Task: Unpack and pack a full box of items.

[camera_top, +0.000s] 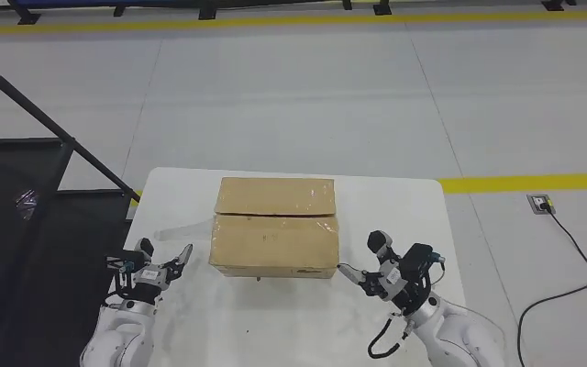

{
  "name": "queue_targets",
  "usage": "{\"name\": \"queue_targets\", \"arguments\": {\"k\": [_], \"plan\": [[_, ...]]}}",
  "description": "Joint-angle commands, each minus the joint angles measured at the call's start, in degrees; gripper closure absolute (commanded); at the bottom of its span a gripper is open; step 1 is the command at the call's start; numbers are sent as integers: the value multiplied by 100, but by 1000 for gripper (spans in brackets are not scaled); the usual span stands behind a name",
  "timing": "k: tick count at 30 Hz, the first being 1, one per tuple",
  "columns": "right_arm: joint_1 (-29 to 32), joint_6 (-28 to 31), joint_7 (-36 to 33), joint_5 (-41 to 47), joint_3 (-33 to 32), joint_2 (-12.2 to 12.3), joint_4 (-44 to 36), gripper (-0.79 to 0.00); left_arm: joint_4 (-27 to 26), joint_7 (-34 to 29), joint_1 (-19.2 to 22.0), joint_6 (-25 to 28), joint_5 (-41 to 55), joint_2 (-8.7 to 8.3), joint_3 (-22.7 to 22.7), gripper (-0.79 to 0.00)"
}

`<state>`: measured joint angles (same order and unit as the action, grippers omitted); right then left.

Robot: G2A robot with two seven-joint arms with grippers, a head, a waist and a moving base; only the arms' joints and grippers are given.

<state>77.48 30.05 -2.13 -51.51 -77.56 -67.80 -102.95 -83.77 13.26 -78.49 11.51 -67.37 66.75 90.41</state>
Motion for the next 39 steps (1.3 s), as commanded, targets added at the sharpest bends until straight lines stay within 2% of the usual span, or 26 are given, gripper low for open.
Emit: {"name": "queue_targets", "arguments": {"k": [1,9,20,39], "plan": [[-65,262,-35,254,-8,5,146,-785,108,37,100,60,-39,14,-116,-785],[-182,584,-151,619,-67,23,470,-785,265,113,282,115,-294,59,-468,-785],[-161,695,-219,657,-85,43,518,-785,312,114,331,128,-371,77,-539,-785],[-461,747,-582,803,42,55,730,-785,95,141,118,157,-651,92,-658,-785]]}}
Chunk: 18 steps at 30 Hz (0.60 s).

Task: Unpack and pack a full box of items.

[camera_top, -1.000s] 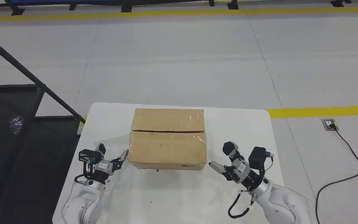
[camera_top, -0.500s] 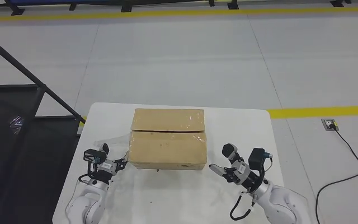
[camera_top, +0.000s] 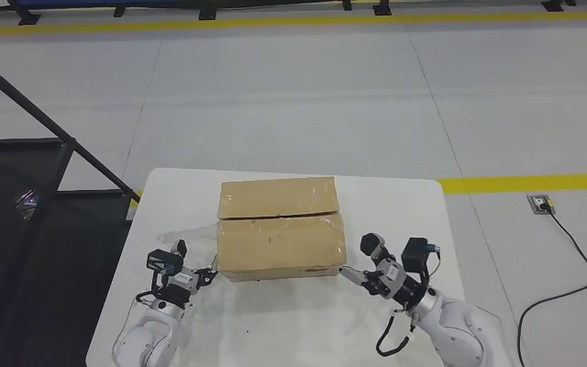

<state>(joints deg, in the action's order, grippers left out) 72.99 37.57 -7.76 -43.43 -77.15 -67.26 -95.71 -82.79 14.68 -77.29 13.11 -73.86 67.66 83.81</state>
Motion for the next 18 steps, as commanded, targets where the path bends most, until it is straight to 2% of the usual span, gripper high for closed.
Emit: {"name": "queue_targets", "arguments": {"k": [1,6,11,14,18], "plan": [[-30,-31,-39,-15,0,2,16,-785,-5,0,-7,-3,-3,1,4,-785],[-116,-128,-100,-8,22,2,55,-785,-42,10,-41,-18,-7,3,24,-785],[-349,-540,-191,-191,92,-18,219,-785,-78,77,-67,-111,202,10,140,-785],[-666,-531,-334,38,205,-45,548,-785,-124,95,-105,-87,382,3,282,-785],[-1156,-153,-614,693,365,-81,1040,-785,-192,98,-186,-82,482,-14,467,-785]]}}
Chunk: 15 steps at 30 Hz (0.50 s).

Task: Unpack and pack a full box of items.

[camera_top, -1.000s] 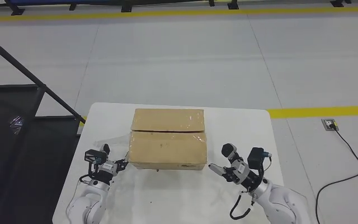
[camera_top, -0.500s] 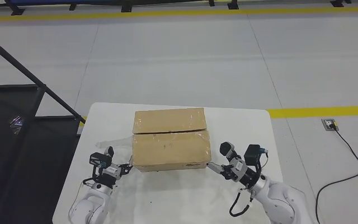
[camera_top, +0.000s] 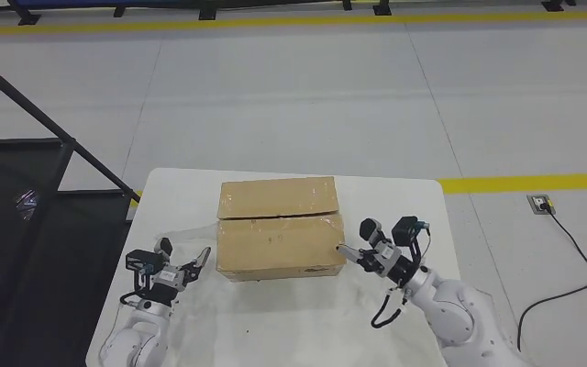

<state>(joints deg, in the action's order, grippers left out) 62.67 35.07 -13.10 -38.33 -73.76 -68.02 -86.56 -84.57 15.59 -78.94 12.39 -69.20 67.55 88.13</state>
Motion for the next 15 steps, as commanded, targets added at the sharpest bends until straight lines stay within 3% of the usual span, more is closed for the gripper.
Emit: {"name": "queue_targets", "arguments": {"k": [1,8,15], "plan": [[-249,188,-169,363,67,-15,254,-785,-29,7,-45,-9,38,-5,70,-785],[-1059,714,-1129,1878,445,-84,1216,-785,-164,105,-222,-73,224,-3,237,-785],[-1512,791,-1629,2451,648,-122,1685,-785,-324,176,-358,-72,344,4,332,-785]]}}
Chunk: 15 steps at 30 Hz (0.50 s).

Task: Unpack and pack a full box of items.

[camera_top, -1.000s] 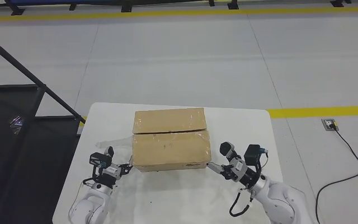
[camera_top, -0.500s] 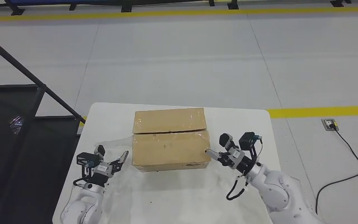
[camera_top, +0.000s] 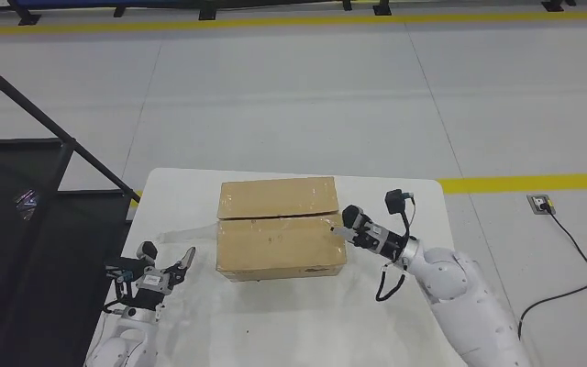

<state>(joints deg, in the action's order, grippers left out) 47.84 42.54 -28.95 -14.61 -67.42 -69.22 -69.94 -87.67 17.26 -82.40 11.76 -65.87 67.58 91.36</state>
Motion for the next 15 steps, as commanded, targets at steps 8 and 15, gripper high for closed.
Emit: {"name": "queue_targets", "arguments": {"k": [8,15], "plan": [[68,977,-797,1330,-62,86,-72,-785,-169,80,-83,-32,114,16,70,-785],[522,1370,-1910,2207,-205,352,-905,-785,-576,236,-245,165,299,21,168,-785]]}}
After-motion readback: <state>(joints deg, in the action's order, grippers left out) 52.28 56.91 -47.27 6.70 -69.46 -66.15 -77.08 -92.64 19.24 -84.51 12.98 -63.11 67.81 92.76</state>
